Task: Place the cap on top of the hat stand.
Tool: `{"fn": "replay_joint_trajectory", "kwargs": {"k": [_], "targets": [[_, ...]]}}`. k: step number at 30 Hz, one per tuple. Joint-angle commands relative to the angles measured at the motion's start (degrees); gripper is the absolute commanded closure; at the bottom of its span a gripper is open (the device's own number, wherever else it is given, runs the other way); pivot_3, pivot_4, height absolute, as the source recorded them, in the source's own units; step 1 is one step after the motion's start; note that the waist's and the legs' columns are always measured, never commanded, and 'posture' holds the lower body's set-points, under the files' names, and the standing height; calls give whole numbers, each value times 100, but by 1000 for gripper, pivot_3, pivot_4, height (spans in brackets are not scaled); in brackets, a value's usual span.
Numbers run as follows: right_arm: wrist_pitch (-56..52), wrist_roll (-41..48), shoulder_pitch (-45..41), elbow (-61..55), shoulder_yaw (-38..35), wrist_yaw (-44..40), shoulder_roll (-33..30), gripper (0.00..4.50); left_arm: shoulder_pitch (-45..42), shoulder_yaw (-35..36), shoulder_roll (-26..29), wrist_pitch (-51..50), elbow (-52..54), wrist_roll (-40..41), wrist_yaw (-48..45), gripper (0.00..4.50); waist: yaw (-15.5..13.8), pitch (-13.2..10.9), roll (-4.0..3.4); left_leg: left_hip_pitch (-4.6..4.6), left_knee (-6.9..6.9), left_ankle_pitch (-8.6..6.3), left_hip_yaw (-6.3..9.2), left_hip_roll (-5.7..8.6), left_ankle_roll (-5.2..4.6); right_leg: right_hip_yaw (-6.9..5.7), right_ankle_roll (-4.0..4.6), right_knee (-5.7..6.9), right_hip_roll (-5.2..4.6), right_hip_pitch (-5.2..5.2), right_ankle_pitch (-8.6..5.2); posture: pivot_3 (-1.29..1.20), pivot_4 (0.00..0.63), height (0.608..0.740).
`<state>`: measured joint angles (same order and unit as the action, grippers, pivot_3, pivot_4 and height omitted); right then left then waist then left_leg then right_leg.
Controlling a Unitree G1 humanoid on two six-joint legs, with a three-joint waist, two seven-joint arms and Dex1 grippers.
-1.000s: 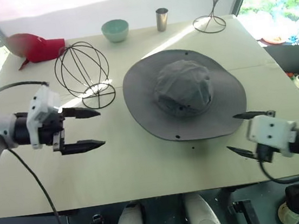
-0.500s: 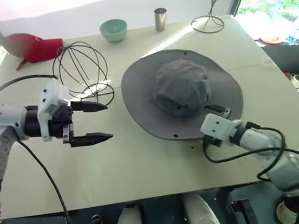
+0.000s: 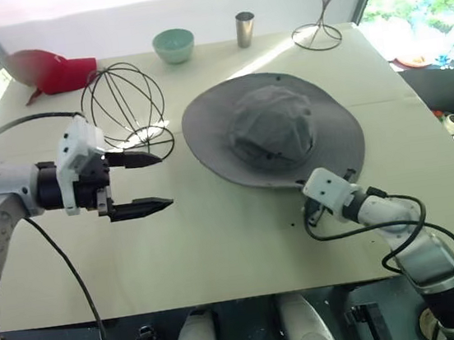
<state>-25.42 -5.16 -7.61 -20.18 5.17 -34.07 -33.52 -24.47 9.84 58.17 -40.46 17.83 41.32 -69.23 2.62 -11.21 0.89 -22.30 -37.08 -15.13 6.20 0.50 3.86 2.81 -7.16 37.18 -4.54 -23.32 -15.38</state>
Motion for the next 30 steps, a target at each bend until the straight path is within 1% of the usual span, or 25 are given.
{"fn": "replay_joint_trajectory", "kwargs": {"k": [1, 3, 5, 9, 13, 15, 17, 20, 24, 27, 30], "targets": [[-480, 791, -797, -337, -650, -190, 107, 4486, 97, 631, 6, -266, 306, 403, 353, 0, 14, -5, -5, 0, 0, 0, 0, 0, 0, 0, 0, 2, 0, -1, 0, 0, 150, 740], [-633, 1102, -1498, -142, -837, -342, 41, 4486, 178, 1016, -48, -526, 403, 720, 663, 0, 2, -6, -7, 0, 0, 0, 1, 0, 0, 0, 0, 5, 0, -4, 0, 0, 150, 740], [-562, 1263, -2317, 248, -844, -533, -41, 4486, 298, 1460, -100, -767, 513, 1037, 998, 0, 18, -11, -8, -1, 0, 0, 2, 0, 0, 0, 0, 7, 1, -7, 0, 0, 150, 740], [4, 1195, -3884, 1446, -436, -884, 22, 4486, 689, 2256, -166, -1071, 699, 1388, 1551, 0, 14, -11, -9, -1, 7, 0, 3, -1, 0, -1, 1, 6, 0, -11, 0, 0, 150, 740], [958, 840, -5546, 3325, -11, -851, 510, 4486, 1160, 2983, -197, -1177, 741, 1520, 1900, 0, 64, -12, -10, -3, 13, 0, 1, -1, 0, -1, 2, 3, -1, -16, 0, 0, 150, 740], [1677, 583, -6350, 4426, 171, -668, 861, 4486, 1362, 3299, -223, -1199, 761, 1584, 2048, 0, 113, -14, -12, -6, 12, 1, 0, -1, 1, -1, 3, 6, -1, -22, 1, 0, 150, 740], [2491, 277, -6930, 5289, 414, -554, 1167, 4486, 1551, 3596, -259, -1227, 783, 1646, 2198, 0, 132, -14, -12, -9, 19, 1, 1, -1, 2, -2, 3, 6, -1, -27, 1, 0, 150, 740], [3437, 0, -7287, 5856, 755, -660, 1567, 4486, 1950, 4105, -287, -1268, 794, 1677, 2303, 0, 157, -14, -11, -10, 30, 1, -1, -1, 3, 0, 4, 4, -2, -36, 1, 0, 150, 740], [4655, -591, -7304, 6065, 1285, -603, 1755, 4486, 2501, 4757, -315, -1253, 767, 1629, 2321, 0, 159, -14, -11, -11, 50, 3, -5, 0, 8, 2, 5, 5, -6, -53, 1, 0, 150, 740], [5238, -946, -7203, 6154, 1511, -337, 1845, 4486, 2706, 5165, -327, -1290, 690, 1744, 2416, 0, 134, -12, -6, -21, 69, 23, -4, 0, 43, 2, 8, 5, -8, -69, 3, 0, 150, 740], [5491, -1151, -6937, 6191, 1644, -186, 1930, 4486, 2909, 5495, -323, -1352, 669, 1863, 2428, 0, 146, -9, -2, -16, 84, 37, -3, 0, 67, 2, 16, 6, -8, -71, 8, 0, 150, 740]]}}
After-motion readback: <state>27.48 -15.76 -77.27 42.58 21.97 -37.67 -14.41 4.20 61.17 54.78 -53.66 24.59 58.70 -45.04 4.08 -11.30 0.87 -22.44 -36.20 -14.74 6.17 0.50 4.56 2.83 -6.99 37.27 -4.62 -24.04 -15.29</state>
